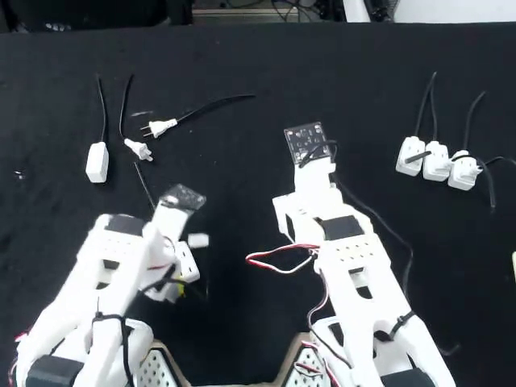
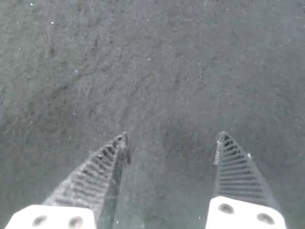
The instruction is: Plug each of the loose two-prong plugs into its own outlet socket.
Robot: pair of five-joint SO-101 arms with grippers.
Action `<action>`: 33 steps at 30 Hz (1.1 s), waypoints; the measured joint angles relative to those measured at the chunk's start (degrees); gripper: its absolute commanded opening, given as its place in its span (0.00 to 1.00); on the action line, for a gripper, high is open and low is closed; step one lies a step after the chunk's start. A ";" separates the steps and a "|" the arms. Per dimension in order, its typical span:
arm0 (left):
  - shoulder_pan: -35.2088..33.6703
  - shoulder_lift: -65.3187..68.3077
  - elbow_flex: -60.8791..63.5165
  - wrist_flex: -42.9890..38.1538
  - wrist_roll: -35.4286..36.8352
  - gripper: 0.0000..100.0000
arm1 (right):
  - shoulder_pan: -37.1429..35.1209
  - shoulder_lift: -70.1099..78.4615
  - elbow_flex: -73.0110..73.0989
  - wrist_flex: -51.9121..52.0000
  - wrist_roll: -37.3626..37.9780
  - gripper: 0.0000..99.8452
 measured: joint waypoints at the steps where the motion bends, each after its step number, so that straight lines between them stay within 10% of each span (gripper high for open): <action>1: -0.35 0.00 -1.67 1.76 0.00 0.22 | 0.00 0.00 0.00 0.00 0.00 0.27; 9: -13.27 0.00 -19.69 5.98 -3.60 0.22 | 0.00 0.00 0.00 0.00 0.00 0.27; 17: -13.98 0.00 -8.62 -3.52 -6.77 0.22 | 0.00 0.00 0.00 0.00 0.00 0.27; 33: 11.16 -0.09 0.53 -18.73 21.27 0.22 | 0.00 0.00 0.00 0.00 0.00 0.27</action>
